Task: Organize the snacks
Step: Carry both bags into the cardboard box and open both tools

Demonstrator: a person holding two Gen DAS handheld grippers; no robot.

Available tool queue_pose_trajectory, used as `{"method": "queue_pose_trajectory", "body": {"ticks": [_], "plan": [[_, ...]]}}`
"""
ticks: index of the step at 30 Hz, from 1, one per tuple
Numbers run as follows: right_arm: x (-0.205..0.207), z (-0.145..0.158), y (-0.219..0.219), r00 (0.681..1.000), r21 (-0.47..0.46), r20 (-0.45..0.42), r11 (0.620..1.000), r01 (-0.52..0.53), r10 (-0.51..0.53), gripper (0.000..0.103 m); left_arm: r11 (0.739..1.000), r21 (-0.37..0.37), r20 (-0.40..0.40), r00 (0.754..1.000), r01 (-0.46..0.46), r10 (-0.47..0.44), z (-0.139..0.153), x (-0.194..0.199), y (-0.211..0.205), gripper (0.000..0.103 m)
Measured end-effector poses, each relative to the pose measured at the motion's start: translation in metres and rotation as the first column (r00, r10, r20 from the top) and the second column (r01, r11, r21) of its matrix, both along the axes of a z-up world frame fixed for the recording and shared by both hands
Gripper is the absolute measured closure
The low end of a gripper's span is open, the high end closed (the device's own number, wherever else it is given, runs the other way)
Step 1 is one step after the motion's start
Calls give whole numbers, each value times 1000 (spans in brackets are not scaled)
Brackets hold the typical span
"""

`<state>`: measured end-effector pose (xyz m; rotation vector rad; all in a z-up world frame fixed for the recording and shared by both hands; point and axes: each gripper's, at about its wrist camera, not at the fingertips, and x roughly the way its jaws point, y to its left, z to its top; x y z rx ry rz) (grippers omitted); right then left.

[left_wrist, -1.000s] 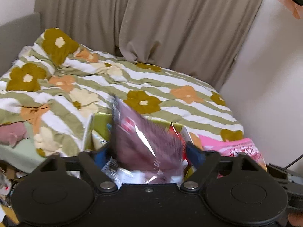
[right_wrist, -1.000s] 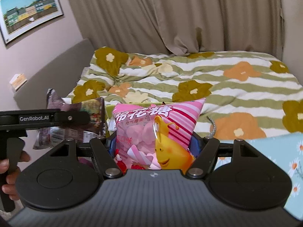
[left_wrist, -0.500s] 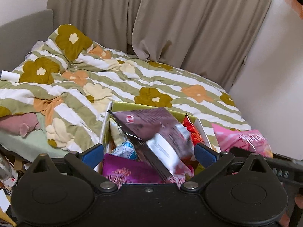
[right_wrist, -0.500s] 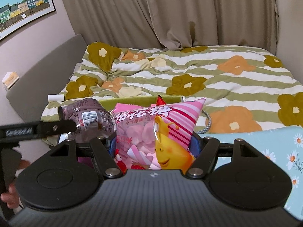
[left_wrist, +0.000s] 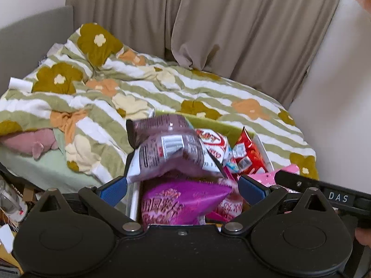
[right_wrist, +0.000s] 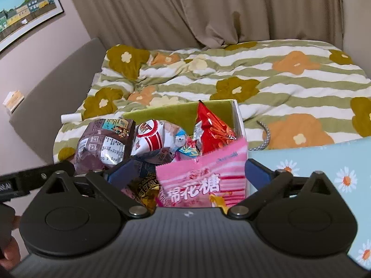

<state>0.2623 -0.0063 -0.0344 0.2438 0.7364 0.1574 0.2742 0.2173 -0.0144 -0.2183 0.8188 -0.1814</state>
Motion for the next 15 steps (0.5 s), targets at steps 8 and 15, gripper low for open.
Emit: {"method": "queue_pose_trajectory", "body": {"ticks": [8, 15], "plan": [[-9, 5, 5, 999, -27, 45, 1000, 16, -15, 0, 1000, 3, -16, 1000, 25, -25, -4, -6, 2, 0], [-34, 26, 2, 995, -39, 96, 999, 33, -29, 0, 998, 30, 35, 998, 50, -51, 14, -23, -7, 0]]}}
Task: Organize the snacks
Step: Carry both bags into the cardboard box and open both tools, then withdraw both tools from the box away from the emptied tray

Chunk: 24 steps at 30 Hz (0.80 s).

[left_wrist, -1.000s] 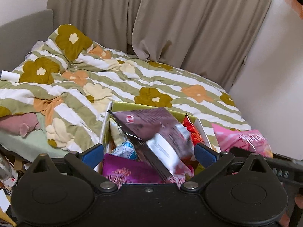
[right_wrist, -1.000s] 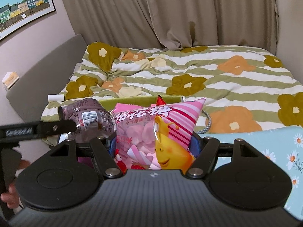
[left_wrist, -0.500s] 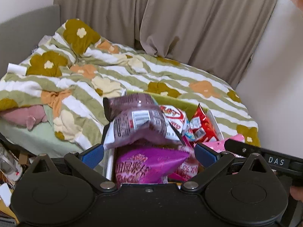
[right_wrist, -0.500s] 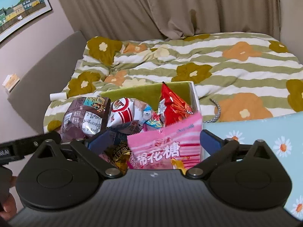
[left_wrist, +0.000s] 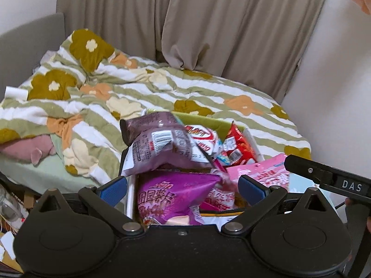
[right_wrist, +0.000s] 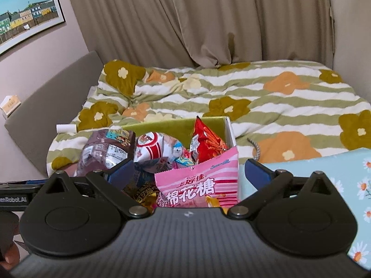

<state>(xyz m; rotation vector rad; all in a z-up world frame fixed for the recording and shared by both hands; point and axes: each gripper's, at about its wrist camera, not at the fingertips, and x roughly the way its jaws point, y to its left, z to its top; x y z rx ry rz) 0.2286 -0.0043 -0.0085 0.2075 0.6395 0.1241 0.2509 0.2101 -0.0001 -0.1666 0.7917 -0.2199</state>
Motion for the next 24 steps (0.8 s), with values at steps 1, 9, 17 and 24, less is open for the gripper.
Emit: {"method": "queue_pose_trajectory", "body": {"ticks": [1, 9, 17, 24], "plan": [[-5, 4, -2, 1000, 1, 8, 1000, 1, -1, 0, 1000, 2, 10, 1000, 2, -2, 3, -4, -2, 0], [-52, 36, -26, 998, -33, 59, 999, 27, -25, 0, 999, 53, 127, 992, -9, 3, 37, -58, -34, 0], [-115, 56, -63, 996, -135, 63, 988, 72, -64, 0, 990, 129, 228, 974, -49, 19, 58, -122, -80, 0], [-168, 47, -95, 993, -194, 35, 974, 119, -114, 0, 977, 201, 268, 963, -64, 8, 49, -169, -114, 0]]}}
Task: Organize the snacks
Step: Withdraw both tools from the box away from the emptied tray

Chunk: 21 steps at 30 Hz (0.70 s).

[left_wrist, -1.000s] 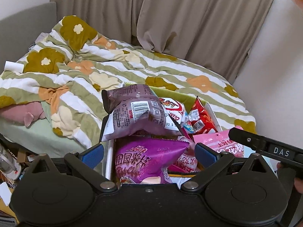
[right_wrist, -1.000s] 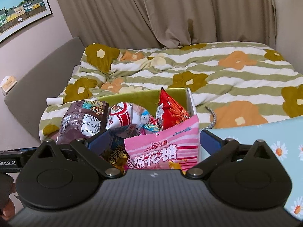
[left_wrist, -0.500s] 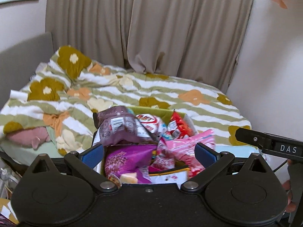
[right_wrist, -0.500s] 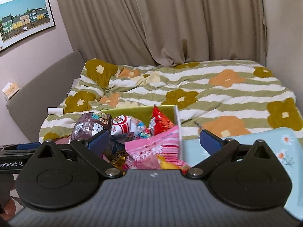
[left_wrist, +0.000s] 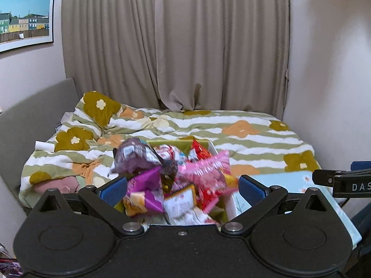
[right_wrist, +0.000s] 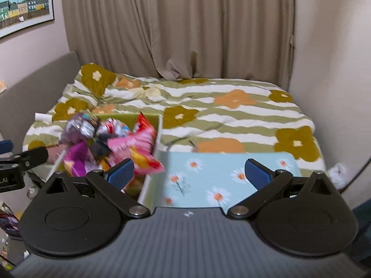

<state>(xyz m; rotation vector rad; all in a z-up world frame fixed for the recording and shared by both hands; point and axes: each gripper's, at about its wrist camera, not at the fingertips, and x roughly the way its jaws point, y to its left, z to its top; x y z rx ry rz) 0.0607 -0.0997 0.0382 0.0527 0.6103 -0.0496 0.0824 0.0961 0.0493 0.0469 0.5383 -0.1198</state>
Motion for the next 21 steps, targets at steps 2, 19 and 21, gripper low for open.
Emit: {"method": "queue_pose_trajectory", "body": {"ticks": [2, 19, 21], "plan": [[-11, -5, -8, 1000, 0, -21, 1000, 10, -10, 0, 1000, 11, -18, 1000, 2, -2, -5, -8, -6, 0], [-53, -25, -31, 995, 20, -81, 998, 58, -56, 0, 998, 47, -40, 998, 44, -43, -18, -36, -27, 0], [-53, -25, -31, 995, 21, -82, 998, 59, -57, 0, 998, 47, -41, 998, 52, -50, -17, -37, -27, 0]]}}
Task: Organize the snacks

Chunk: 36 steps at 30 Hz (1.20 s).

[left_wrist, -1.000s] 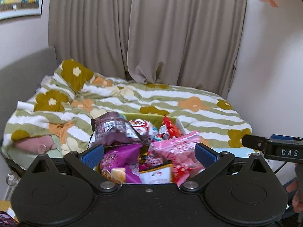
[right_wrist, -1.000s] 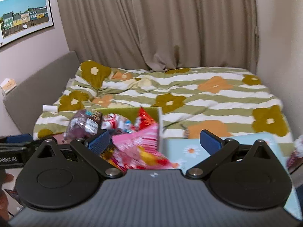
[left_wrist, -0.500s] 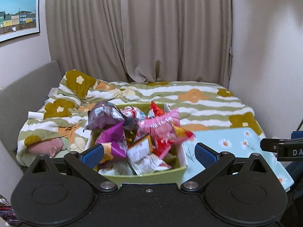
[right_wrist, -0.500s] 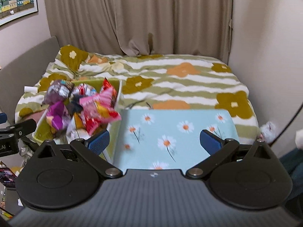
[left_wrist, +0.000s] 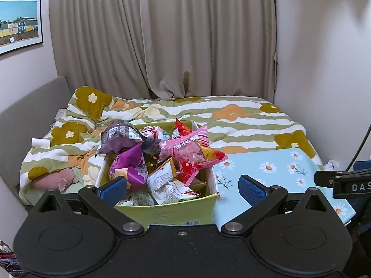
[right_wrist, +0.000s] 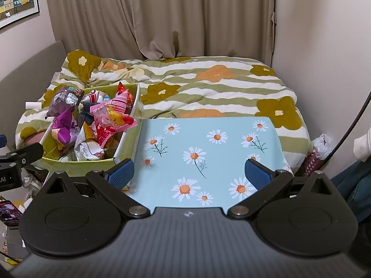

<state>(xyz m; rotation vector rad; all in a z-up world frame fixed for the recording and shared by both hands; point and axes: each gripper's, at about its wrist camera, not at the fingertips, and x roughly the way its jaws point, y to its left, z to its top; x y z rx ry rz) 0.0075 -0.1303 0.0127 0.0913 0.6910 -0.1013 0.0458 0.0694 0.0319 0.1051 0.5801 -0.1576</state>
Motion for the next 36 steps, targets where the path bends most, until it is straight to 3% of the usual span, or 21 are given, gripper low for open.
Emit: {"method": "queue_pose_trajectory", "body": {"ticks": [36], "plan": [[4, 2, -3, 1000, 0, 0, 1000, 12, -12, 0, 1000, 7, -15, 1000, 13, -13, -2, 6, 0, 0]]}}
